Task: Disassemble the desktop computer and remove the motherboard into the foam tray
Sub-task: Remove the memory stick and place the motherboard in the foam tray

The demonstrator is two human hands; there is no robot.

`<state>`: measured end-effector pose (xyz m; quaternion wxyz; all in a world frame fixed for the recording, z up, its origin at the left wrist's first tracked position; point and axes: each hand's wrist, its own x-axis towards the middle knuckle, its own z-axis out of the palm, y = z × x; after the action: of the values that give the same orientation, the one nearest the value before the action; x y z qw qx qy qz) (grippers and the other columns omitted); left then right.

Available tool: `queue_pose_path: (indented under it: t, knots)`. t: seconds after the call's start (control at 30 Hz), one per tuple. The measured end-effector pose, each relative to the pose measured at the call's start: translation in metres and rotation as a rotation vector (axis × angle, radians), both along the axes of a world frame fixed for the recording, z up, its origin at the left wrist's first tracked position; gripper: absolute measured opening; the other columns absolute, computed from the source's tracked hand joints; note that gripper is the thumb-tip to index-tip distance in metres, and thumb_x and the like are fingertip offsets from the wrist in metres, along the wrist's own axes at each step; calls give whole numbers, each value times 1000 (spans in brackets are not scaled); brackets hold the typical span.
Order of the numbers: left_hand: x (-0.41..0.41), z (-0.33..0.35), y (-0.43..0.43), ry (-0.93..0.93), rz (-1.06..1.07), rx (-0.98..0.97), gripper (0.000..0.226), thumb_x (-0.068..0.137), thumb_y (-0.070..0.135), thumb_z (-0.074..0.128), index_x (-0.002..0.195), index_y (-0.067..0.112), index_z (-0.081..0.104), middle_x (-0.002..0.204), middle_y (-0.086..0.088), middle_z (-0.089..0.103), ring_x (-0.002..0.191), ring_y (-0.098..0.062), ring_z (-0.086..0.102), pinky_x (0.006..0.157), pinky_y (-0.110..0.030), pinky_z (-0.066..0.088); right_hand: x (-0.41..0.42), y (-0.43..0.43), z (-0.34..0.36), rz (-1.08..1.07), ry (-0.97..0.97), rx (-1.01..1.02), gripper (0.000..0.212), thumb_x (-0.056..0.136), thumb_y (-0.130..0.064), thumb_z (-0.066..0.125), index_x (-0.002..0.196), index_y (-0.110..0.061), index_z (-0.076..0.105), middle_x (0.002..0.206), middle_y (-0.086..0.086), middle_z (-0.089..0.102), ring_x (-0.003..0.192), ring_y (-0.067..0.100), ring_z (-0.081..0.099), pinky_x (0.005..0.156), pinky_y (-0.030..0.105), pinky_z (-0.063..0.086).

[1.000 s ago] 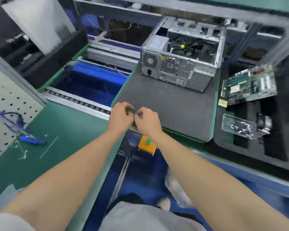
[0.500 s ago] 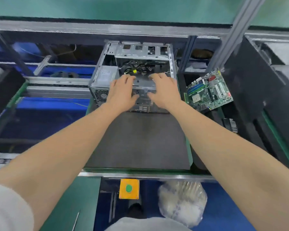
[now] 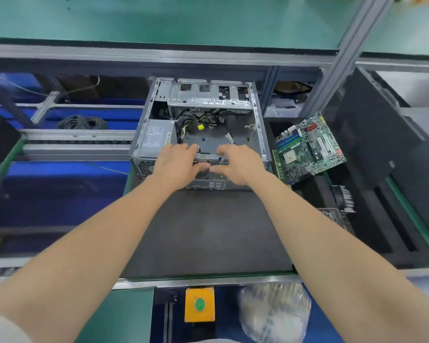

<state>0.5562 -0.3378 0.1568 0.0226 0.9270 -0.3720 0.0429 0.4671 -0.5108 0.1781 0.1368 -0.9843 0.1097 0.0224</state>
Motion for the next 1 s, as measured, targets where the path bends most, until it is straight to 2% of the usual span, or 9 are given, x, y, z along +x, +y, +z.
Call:
queue_pose_path:
  t: [0.23,0.53,0.6,0.67,0.73,0.83,0.9,0.97,1.0]
  knots:
    - [-55,-8,15,-13,26,-39,60,98,68,42,124,16,57,103,-4,68,100,-27,62,90,-40,38,-50,11,-16,36,-133,-48,38,95,-52,66,127,-33,59,116,-2,72,107,30,64,73,33,33]
    - [-132,-10,36,-57,48,-83,61,98,67,43,127,16,58,102,-3,67,98,-27,62,90,-40,38,-119,27,-21,93,-171,-65,30,95,-54,63,117,-33,58,104,-1,73,97,30,67,67,34,32]
    - [-144,-9,39,-48,63,-105,60,99,65,45,130,15,59,106,-4,68,102,-28,62,94,-40,39,-131,30,-19,111,-173,-96,32,97,-53,62,121,-32,57,106,0,73,99,30,67,68,36,36]
    - [-156,-13,42,-35,78,-198,54,100,56,52,135,15,57,118,-7,64,112,-30,58,103,-42,37,-142,33,-20,127,-207,-93,33,98,-46,63,127,-29,58,114,1,69,108,29,62,82,40,42]
    - [-178,-24,48,-45,114,-374,47,98,39,62,139,17,54,134,-10,52,125,-31,48,109,-45,32,-158,42,-27,147,-361,10,37,94,-28,69,130,-23,60,124,5,60,119,28,52,98,42,39]
    - [-223,-56,66,-82,205,-622,36,90,25,63,125,21,53,127,-4,46,117,-26,45,98,-41,34,-186,66,-47,278,-653,87,29,86,-12,66,116,-14,66,117,5,58,112,25,50,92,39,39]
    - [-251,-85,81,90,262,-718,21,89,22,61,109,23,52,112,6,46,101,-16,49,87,-33,38,-203,87,-67,364,-563,132,15,89,-18,61,103,-18,65,100,0,62,96,23,55,81,36,44]
    - [-271,-113,97,406,398,-704,20,87,15,65,98,25,52,102,10,49,93,-9,55,83,-32,46,-216,108,-91,244,-249,223,9,91,-30,56,96,-26,61,91,-5,66,87,23,62,74,36,51]
    - [-277,-127,104,545,486,-654,22,85,12,68,98,23,55,102,8,53,95,-12,59,85,-34,49,-221,116,-104,127,-73,294,11,91,-33,55,96,-26,61,91,-5,69,87,24,65,74,35,54]
